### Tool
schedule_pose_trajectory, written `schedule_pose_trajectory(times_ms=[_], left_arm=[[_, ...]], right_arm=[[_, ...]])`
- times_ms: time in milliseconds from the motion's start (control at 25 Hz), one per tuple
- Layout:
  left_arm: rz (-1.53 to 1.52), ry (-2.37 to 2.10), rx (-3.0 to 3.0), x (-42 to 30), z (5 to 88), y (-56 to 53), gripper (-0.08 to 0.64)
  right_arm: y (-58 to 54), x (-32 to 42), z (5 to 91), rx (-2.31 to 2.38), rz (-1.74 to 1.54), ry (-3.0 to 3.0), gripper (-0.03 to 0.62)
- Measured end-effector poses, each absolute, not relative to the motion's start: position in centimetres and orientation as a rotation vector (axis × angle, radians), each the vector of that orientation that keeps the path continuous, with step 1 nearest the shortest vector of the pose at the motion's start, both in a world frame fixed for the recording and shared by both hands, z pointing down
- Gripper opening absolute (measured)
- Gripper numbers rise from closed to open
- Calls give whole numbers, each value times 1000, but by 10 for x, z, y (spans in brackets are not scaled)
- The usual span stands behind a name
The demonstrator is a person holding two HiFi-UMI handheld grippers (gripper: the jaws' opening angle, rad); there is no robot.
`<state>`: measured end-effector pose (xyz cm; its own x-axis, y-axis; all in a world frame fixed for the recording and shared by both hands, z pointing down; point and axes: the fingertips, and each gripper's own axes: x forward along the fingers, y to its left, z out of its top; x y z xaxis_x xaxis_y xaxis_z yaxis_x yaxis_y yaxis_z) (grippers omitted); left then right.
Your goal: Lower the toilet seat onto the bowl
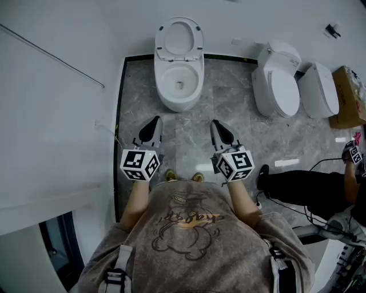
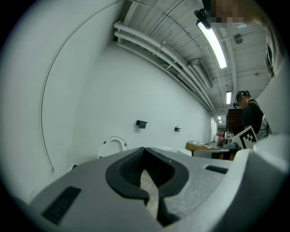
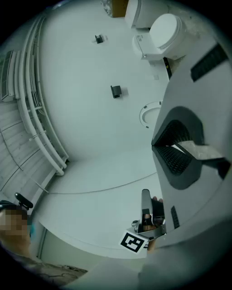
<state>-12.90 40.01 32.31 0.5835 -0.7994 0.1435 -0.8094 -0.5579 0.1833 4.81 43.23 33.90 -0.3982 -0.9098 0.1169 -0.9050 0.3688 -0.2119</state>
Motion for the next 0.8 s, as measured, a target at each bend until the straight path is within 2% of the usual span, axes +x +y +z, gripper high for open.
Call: schedule_pose_trajectory(times_ms=[800], left_arm=[[91, -1216, 2626, -160, 346, 369, 9]], right_arm=[[409, 8, 353, -1799, -349, 2529, 25]])
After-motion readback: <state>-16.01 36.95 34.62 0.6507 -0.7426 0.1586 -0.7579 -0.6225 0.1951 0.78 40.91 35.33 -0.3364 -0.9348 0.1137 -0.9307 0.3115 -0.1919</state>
